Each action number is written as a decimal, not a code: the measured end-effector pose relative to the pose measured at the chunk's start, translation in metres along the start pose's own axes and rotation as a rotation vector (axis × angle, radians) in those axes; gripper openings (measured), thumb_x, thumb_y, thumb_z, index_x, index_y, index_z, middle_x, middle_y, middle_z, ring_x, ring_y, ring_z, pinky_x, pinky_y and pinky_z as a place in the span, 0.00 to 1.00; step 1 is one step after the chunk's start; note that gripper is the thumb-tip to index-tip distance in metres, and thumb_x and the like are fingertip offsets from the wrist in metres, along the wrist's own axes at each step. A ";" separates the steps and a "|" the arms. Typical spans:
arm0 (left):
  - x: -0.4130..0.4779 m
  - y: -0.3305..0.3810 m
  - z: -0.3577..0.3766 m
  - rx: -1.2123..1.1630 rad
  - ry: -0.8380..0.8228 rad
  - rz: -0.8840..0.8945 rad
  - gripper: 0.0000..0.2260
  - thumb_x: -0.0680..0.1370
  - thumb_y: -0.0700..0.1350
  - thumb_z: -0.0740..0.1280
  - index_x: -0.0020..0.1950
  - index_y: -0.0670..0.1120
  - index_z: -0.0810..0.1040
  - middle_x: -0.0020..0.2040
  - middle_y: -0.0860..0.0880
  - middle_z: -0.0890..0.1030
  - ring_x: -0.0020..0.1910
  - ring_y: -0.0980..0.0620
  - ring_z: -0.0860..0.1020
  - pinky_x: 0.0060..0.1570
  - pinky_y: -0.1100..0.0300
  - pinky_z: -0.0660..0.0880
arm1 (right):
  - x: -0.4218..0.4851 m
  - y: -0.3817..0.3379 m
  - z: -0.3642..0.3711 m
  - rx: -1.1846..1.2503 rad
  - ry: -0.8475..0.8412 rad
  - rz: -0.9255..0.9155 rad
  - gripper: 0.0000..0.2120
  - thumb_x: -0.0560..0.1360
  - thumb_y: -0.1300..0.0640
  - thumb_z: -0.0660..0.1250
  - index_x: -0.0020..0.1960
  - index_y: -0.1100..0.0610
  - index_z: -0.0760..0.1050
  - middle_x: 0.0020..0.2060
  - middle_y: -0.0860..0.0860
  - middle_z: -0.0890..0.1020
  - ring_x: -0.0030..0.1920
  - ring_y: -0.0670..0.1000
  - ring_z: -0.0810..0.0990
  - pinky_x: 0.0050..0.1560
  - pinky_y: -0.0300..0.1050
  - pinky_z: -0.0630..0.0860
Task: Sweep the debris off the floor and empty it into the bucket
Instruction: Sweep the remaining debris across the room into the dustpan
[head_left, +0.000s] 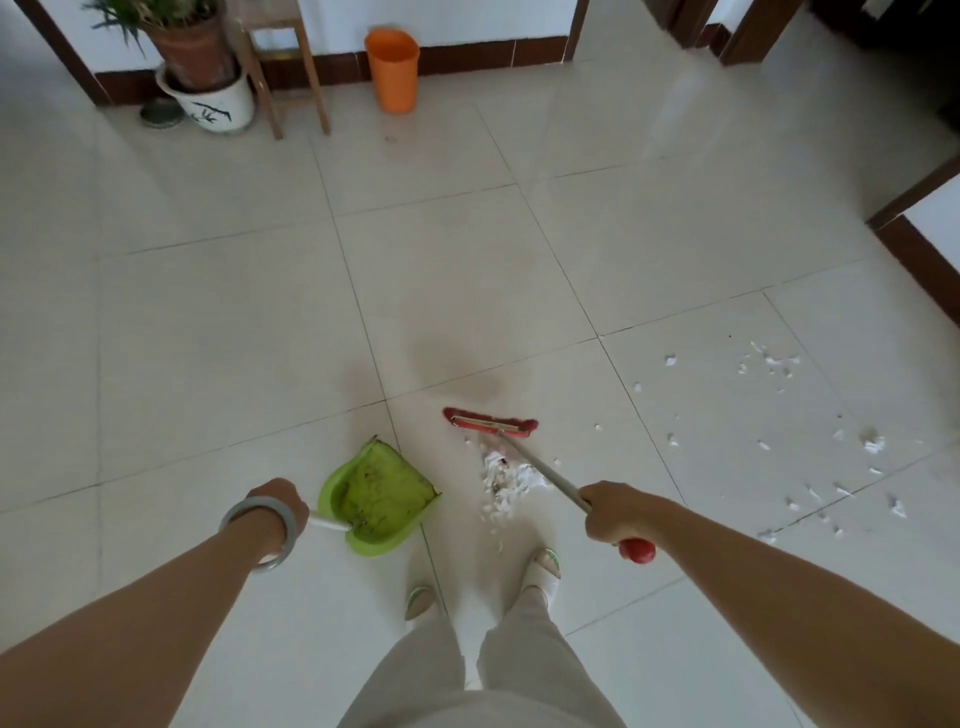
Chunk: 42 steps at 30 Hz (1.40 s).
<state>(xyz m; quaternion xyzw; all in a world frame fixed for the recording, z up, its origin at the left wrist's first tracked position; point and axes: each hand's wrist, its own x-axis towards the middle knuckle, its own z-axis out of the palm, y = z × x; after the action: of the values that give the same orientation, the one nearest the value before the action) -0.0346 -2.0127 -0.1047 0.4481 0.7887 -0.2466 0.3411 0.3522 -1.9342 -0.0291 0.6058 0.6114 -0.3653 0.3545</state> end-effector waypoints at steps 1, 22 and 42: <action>-0.004 -0.008 0.003 0.007 0.007 -0.009 0.13 0.80 0.43 0.54 0.35 0.47 0.68 0.58 0.46 0.80 0.56 0.49 0.79 0.44 0.61 0.70 | 0.007 -0.007 0.000 -0.002 0.010 -0.012 0.10 0.73 0.65 0.55 0.52 0.58 0.68 0.38 0.52 0.73 0.30 0.48 0.72 0.31 0.40 0.71; -0.042 0.016 0.040 -0.003 0.016 -0.216 0.14 0.81 0.42 0.55 0.58 0.43 0.78 0.58 0.46 0.81 0.56 0.49 0.80 0.48 0.61 0.74 | 0.047 0.061 -0.040 -0.504 0.066 -0.046 0.25 0.75 0.64 0.56 0.71 0.50 0.68 0.53 0.50 0.77 0.30 0.46 0.71 0.28 0.39 0.66; -0.047 0.173 0.042 0.130 -0.008 -0.064 0.13 0.80 0.42 0.56 0.57 0.43 0.78 0.55 0.46 0.81 0.57 0.48 0.80 0.42 0.63 0.69 | 0.082 0.236 -0.067 0.292 0.012 0.342 0.14 0.79 0.66 0.53 0.63 0.67 0.66 0.31 0.57 0.72 0.19 0.49 0.66 0.19 0.35 0.64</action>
<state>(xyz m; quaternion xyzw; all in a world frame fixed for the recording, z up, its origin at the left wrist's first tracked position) 0.1475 -1.9849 -0.1108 0.4430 0.7835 -0.3099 0.3062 0.5877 -1.8365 -0.0732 0.7477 0.4425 -0.3809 0.3165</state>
